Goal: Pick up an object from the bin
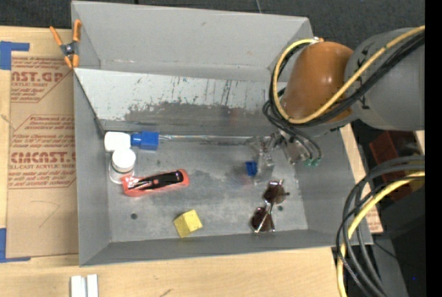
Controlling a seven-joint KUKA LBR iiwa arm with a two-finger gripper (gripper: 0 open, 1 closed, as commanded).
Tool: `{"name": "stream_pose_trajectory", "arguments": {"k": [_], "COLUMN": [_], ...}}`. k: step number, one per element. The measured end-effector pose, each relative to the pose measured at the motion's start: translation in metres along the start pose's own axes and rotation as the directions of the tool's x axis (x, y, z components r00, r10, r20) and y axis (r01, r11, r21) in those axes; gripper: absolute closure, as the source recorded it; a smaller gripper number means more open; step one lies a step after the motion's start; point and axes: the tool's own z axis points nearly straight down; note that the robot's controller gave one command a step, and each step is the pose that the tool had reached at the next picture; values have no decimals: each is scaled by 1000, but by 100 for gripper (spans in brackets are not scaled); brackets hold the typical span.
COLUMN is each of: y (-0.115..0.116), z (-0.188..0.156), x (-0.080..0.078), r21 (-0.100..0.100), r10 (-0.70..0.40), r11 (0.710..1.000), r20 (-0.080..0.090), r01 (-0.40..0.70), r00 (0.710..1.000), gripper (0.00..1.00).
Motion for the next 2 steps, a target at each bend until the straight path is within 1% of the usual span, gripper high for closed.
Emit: {"name": "stream_pose_trajectory", "arguments": {"k": [1, 2], "y": [-3, -3], "z": [-47, -99], "x": [0, 8], "r21": [4, 0], "r10": [5, 26], "r11": [1000, 1000], "r20": [14, 1], "r01": [-5, -26], "r00": [1000, 1000], "gripper": [100, 100]}}
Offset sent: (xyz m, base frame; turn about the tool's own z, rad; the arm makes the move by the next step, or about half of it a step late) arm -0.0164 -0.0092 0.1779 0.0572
